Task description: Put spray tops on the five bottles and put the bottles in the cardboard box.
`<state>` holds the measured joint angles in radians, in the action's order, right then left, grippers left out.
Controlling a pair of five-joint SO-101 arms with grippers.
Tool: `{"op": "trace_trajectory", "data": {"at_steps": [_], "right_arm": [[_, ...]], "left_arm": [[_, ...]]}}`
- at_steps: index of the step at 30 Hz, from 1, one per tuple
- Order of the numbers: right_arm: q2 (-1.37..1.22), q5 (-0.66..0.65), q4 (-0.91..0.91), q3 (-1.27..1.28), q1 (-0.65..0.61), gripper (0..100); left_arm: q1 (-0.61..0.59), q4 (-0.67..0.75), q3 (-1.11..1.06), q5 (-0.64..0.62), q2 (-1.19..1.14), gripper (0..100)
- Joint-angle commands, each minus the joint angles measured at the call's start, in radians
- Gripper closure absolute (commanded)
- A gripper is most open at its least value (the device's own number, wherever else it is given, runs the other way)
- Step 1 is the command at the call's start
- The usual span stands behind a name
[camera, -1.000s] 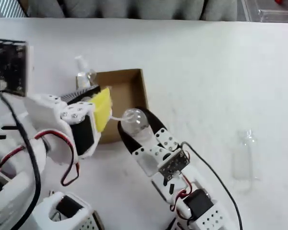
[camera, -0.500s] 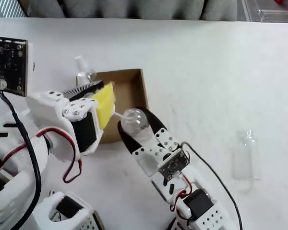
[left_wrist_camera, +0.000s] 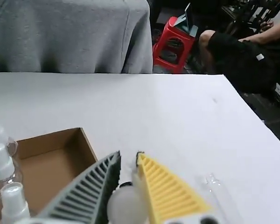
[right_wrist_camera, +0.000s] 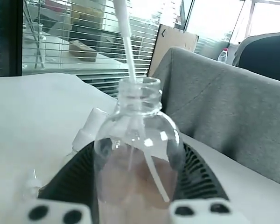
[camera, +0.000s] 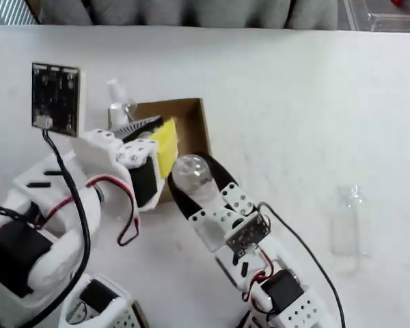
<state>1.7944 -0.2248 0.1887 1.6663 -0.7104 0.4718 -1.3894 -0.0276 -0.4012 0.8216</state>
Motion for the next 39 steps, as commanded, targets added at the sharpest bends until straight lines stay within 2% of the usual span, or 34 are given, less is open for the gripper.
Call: {"op": "trace_trajectory", "data": {"at_steps": [1,7,15,23,29,39], "right_arm": [[0.007,0.006,-0.015,0.025,-0.001,98.4],[0.007,0.006,-0.015,0.025,-0.001,98.4],[0.007,0.006,-0.013,0.025,-0.001,98.4],[0.007,0.006,-0.013,0.025,-0.001,98.4],[0.007,0.006,-0.013,0.025,-0.001,98.4],[0.007,0.006,-0.013,0.025,0.007,98.4]], "left_arm": [[0.007,0.172,-0.244,0.017,0.159,98],[0.007,0.299,-0.41,0.054,0.252,98],[0.01,0.299,-0.423,0.054,0.254,98],[0.012,0.298,-0.466,0.049,0.255,84],[0.058,0.299,-0.486,0.048,0.26,83],[0.048,0.253,-0.427,0.055,0.352,83]]}}
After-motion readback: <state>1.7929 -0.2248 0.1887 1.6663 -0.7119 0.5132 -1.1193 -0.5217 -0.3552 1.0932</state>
